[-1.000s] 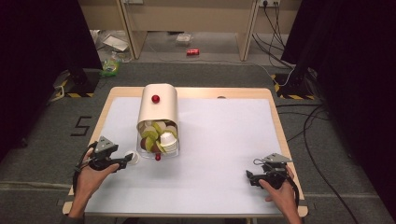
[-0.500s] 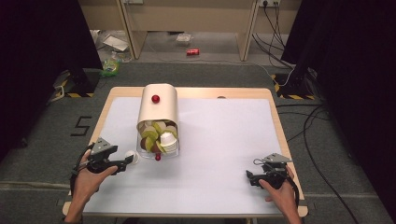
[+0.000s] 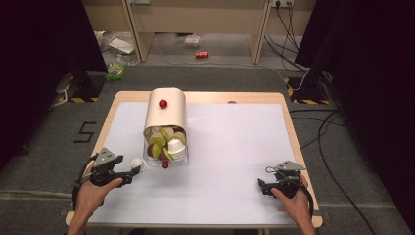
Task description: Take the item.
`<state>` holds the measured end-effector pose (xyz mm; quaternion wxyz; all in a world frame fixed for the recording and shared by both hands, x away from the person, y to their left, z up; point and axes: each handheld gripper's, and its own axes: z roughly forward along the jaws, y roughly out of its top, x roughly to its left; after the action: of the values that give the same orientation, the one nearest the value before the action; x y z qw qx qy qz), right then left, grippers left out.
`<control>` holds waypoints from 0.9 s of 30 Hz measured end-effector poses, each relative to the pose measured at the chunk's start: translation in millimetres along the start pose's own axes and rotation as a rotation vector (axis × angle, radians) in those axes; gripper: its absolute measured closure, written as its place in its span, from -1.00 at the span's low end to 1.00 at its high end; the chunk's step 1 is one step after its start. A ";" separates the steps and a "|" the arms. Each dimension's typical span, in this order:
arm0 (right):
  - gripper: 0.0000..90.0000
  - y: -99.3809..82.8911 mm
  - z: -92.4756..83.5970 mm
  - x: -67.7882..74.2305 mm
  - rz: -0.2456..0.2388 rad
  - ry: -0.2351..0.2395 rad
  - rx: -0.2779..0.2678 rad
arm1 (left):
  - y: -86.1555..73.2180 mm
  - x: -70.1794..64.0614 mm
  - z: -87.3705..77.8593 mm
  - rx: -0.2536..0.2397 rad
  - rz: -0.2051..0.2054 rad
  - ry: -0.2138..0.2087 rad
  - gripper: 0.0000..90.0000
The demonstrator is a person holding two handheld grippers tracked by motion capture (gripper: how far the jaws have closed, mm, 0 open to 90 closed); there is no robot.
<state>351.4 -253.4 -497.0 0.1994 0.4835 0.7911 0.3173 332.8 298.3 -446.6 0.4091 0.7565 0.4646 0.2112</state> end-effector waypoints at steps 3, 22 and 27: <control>-0.99 0.0 0.0 0.0 0.000 0.000 0.000 | 0.4 -2.2 -1.4 -0.004 0.002 -0.003 -0.56; -0.99 -0.1 0.0 -0.1 0.000 0.001 -0.001 | 3.5 -20.1 -25.9 -0.060 0.031 -0.006 -0.56; -0.99 -0.1 -0.1 -0.1 -0.001 0.001 0.000 | 2.9 -26.4 -28.7 -0.073 0.032 -0.010 -0.56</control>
<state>351.4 -253.5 -497.0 0.1992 0.4831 0.7913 0.3175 301.6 286.6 -426.2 0.4352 0.7493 0.4425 0.2308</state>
